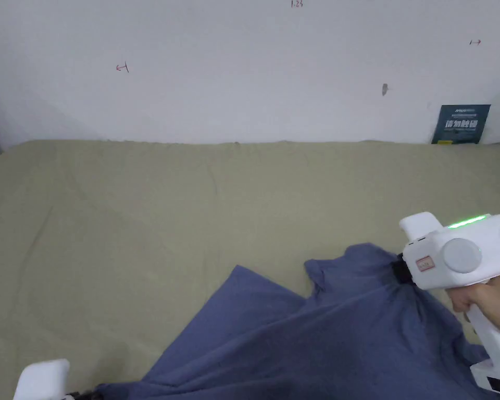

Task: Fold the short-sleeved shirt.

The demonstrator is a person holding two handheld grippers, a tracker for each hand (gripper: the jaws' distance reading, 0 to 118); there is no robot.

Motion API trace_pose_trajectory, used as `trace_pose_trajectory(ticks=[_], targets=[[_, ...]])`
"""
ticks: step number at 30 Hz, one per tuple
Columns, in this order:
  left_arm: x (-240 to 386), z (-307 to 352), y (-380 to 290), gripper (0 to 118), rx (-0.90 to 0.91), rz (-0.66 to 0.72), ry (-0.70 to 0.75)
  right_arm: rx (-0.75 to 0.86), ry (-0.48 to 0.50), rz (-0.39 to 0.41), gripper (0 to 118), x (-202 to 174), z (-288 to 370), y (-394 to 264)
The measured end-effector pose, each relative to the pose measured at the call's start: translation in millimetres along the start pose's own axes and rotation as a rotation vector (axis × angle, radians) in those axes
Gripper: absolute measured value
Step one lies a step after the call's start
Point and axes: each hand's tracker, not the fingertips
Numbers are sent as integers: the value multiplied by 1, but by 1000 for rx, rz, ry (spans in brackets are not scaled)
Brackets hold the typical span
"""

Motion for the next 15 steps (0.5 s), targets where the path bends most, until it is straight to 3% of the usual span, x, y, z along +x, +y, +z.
trace_pose_trajectory(ticks=[5,8,12,15], targets=[[15,29,33,1,85,-15,-54,171,-26,-23,3,28,109,-4],[31,50,57,1,130,-40,-56,273,-26,-94,3,47,177,-6],[52,82,98,1,186,-57,-58,359,-115,-103,3,68,239,-4],[65,115,134,1,257,-50,-74,430,-149,-163,3,82,284,-2]])
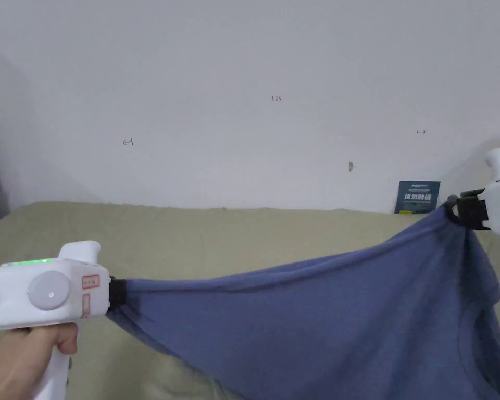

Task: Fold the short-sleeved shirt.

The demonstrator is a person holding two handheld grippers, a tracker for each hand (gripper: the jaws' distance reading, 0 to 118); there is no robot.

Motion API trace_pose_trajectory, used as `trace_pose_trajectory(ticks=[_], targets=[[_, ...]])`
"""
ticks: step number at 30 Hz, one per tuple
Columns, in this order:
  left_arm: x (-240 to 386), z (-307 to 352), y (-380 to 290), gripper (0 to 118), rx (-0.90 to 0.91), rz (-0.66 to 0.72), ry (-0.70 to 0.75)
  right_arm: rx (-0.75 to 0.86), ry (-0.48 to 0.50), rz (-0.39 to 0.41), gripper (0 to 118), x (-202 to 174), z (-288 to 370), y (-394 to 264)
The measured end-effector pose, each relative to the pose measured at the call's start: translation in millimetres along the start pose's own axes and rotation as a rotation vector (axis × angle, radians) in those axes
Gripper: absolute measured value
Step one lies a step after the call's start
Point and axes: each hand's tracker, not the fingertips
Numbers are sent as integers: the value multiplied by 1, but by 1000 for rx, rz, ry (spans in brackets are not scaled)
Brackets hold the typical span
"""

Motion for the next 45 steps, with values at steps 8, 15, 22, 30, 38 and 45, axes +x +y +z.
trace_pose_trajectory(ticks=[8,15,22,30,38,45], targets=[[33,68,104,1,145,-28,3,108,-68,-78,3,31,52,50],[48,105,165,1,217,-78,94,163,-72,-109,3,34,54,77],[51,108,179,1,305,-35,166,226,-94,-162,3,21,31,90],[58,100,185,1,414,-22,218,308,-141,-174,3,3,25,96],[60,62,217,1,406,-40,240,277,-159,-201,3,7,-13,114],[59,15,255,1,396,-43,246,264,-169,-172,3,8,-70,144]])
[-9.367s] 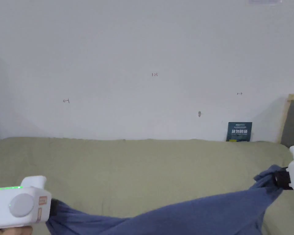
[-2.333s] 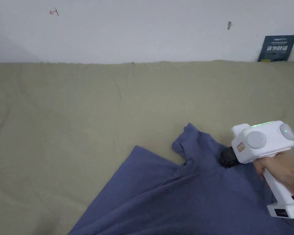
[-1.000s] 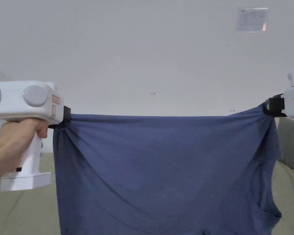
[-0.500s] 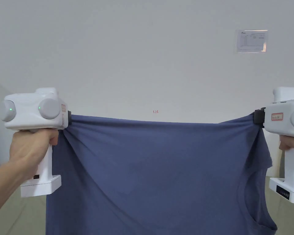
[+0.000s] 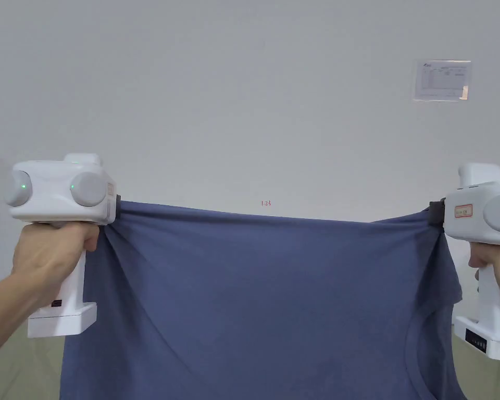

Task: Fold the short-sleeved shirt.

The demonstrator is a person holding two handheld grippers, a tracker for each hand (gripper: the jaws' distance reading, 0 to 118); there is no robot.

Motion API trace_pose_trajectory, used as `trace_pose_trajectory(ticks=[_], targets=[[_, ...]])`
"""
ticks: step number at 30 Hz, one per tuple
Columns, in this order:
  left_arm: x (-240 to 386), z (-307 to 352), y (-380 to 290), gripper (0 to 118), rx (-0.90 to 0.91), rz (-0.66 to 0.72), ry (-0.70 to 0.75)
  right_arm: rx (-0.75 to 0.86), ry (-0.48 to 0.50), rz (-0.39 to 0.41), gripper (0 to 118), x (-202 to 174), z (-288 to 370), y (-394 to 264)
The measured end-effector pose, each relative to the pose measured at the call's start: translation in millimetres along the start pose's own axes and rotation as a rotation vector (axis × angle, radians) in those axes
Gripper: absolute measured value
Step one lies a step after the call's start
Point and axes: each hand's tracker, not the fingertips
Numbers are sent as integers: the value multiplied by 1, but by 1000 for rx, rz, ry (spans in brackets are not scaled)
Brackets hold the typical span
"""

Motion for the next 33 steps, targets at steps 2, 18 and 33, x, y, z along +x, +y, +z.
trace_pose_trajectory(ticks=[2,18,33], targets=[[7,-19,7,1,3,-8,11,2,3,3,3,-1,-31,9],[50,-138,12,1,29,-36,118,41,-31,108,3,-42,-172,52],[64,-224,-128,1,-211,-131,105,-175,-43,116,3,-38,-208,-100]])
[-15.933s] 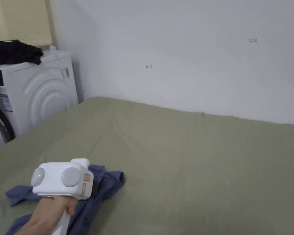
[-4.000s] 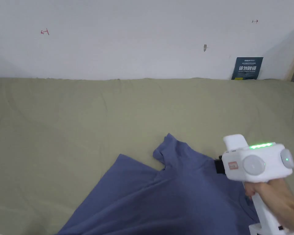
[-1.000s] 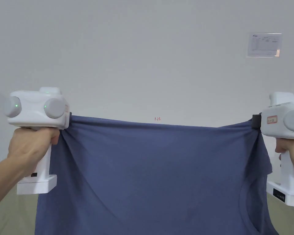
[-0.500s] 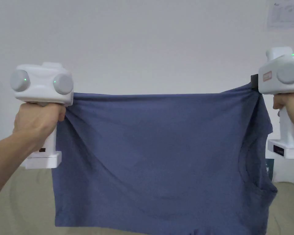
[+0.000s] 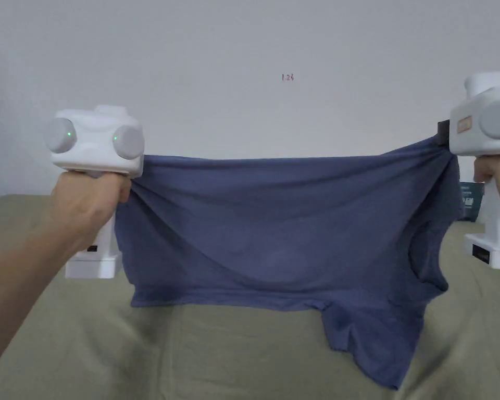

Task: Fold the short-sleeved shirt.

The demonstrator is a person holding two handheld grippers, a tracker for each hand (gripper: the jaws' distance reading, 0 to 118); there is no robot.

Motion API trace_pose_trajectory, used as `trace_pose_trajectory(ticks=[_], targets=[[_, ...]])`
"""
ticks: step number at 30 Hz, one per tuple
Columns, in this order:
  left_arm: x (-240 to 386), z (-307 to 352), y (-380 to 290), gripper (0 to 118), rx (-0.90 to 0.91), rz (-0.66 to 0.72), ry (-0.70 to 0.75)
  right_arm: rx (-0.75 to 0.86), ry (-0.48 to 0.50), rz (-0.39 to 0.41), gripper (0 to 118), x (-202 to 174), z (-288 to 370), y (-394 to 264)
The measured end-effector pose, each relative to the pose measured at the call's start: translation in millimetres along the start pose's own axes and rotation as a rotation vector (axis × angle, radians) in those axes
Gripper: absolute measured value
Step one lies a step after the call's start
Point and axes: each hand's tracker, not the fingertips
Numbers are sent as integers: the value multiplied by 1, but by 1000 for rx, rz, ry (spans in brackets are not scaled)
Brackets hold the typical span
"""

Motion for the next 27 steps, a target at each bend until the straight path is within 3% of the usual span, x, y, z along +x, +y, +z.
trace_pose_trajectory(ticks=[6,10,13,16,20,27], targets=[[-9,16,-91,1,-89,-36,-48,-114,52,24,3,17,42,-106],[-20,61,-157,1,-123,-65,-67,-178,90,-50,3,31,89,-170],[-29,100,-201,1,-165,-75,-82,-222,94,3,3,32,133,-218],[-38,129,-242,1,-198,-93,-78,-258,131,-49,3,38,171,-267],[-57,153,-293,1,-238,-54,-105,-326,145,-44,3,42,212,-323],[-89,202,-359,1,-258,-13,-138,-365,157,-129,3,53,279,-382]])
